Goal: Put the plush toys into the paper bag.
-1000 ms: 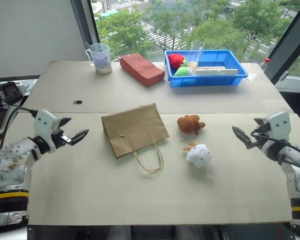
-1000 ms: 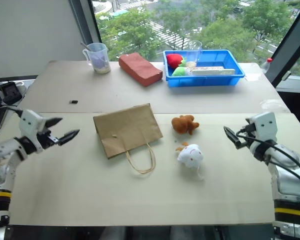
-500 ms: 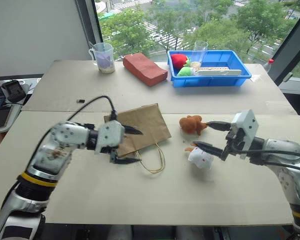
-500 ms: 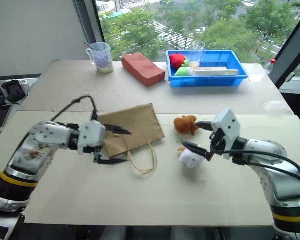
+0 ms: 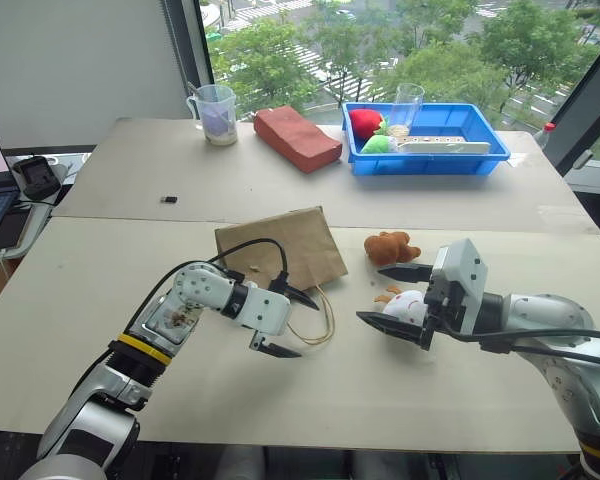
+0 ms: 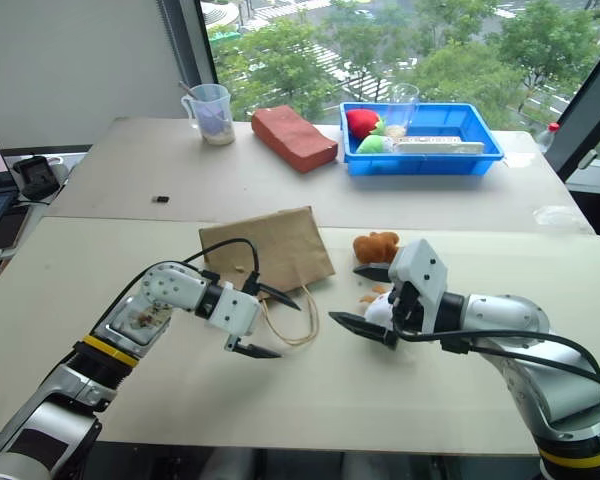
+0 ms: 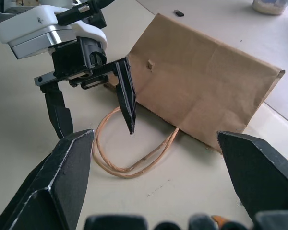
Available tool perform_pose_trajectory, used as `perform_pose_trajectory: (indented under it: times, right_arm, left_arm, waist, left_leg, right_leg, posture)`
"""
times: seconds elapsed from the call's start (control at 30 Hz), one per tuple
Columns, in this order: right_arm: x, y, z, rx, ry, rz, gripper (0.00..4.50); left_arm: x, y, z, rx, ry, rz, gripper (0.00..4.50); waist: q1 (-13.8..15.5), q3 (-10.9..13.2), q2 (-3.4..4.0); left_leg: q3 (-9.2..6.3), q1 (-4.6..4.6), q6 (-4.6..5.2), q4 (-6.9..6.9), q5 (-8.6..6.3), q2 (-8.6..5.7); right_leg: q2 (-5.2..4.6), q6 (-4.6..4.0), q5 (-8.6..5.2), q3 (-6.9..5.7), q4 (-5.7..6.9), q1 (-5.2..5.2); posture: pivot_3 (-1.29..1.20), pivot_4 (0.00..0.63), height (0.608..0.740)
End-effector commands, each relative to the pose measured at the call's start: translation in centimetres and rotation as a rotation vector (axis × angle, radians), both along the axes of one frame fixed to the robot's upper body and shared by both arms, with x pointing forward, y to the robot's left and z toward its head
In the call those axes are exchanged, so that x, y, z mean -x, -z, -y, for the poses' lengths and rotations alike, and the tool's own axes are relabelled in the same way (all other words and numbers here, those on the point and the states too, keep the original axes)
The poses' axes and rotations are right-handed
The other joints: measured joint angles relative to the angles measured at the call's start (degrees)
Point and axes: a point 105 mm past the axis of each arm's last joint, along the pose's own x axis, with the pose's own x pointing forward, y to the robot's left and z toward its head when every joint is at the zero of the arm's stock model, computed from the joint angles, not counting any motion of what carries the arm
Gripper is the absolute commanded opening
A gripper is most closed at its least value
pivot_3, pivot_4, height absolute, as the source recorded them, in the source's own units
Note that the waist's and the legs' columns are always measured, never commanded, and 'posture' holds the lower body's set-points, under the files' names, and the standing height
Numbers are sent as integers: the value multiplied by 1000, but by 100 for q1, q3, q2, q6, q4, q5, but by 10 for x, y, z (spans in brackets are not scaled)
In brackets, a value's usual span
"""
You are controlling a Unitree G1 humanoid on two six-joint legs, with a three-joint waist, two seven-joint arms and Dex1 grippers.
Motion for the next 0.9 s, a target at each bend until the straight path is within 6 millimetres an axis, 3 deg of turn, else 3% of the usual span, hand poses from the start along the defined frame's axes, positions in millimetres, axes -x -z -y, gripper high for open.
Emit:
perform_pose_trajectory:
  times: [0.03, 0.3, 0.53, 0.7, 0.9]
  right_arm:
    - [3, -6, 2, 6, -6, 39, 4500]
    - [4, -3, 3, 3, 13, 46, 4500]
    - [0, -6, 3, -5, 25, 55, 4500]
    - [-2, -7, 3, -5, 26, 59, 4500]
    - [1, 2, 3, 10, 21, 37, 4500]
  left_arm:
    - [-3, -2, 6, -25, 36, 37, 3711]
    - [-10, 3, 3, -61, 21, 22, 47]
    - [-11, -5, 5, -38, 23, -7, 47]
    - [-7, -30, 8, 51, 12, -97, 47]
    - [-8, -59, -5, 136, -37, -202, 47]
  waist:
    - [-6, 0, 0]
    - [-19, 0, 0]
    - [-8, 0, 0]
    - [-24, 0, 0]
    - [-41, 0, 0]
  left_leg:
    - [-1, 0, 0, 1, 0, 0]
    - [-6, 0, 0, 1, 0, 1]
    - [-9, -3, 0, 1, 0, 0]
    - [-11, -5, 0, 1, 0, 2]
    - [-20, -6, 1, 1, 0, 5]
  right_leg:
    - [1, 0, 0, 0, 0, 0]
    - [3, 2, -1, 0, 0, 0]
    - [4, 3, -2, -1, 0, 0]
    - [6, 3, -2, 0, 4, 0]
    - [16, 4, -2, 1, 7, 0]
  posture:
    - [0, 150, 740]
    - [0, 150, 740]
    - [0, 150, 740]
    - [0, 150, 740]
    - [0, 150, 740]
